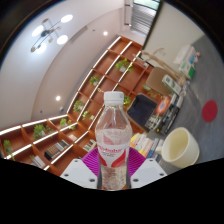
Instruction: Pour water
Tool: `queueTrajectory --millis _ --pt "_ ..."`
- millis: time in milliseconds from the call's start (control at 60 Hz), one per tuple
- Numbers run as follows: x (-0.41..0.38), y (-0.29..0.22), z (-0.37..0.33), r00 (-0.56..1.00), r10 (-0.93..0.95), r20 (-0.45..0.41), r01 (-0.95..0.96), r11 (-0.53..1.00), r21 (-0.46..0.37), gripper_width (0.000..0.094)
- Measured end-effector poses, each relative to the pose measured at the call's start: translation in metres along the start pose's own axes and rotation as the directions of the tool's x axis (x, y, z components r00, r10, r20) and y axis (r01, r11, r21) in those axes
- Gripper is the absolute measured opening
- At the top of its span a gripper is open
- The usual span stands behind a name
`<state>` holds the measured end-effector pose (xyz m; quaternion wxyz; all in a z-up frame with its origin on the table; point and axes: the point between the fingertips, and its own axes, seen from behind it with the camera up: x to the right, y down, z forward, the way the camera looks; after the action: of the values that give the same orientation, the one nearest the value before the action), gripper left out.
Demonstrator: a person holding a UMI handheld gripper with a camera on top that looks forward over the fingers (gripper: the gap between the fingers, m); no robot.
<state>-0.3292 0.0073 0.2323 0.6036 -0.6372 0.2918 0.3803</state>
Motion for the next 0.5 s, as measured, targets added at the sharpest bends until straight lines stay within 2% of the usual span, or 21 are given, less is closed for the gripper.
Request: queueTrajectory --millis 67,200,367,450,500 --pt "0.008 -0.029 -0.003 0.962 -0.267 -0.058 0.269 0.963 0.029 0.0356" --pt "0.034 -0.084 -0.007 0.734 -0.633 -0.245 0.652 0.758 -0.005 0.0355" --pt "0.084 -0.146 -0.013 0.508 -0.750 -0.423 0.801 0.593 -0.089 0.0355" --pt "0.134 -0.169 -0.012 0.457 -0.751 -0.476 0.813 0.569 -0.118 0.0356" --pt "0.136 -0.172 -0.018 0.453 -0.732 -0.508 0.794 0.590 -0.143 0.0356"
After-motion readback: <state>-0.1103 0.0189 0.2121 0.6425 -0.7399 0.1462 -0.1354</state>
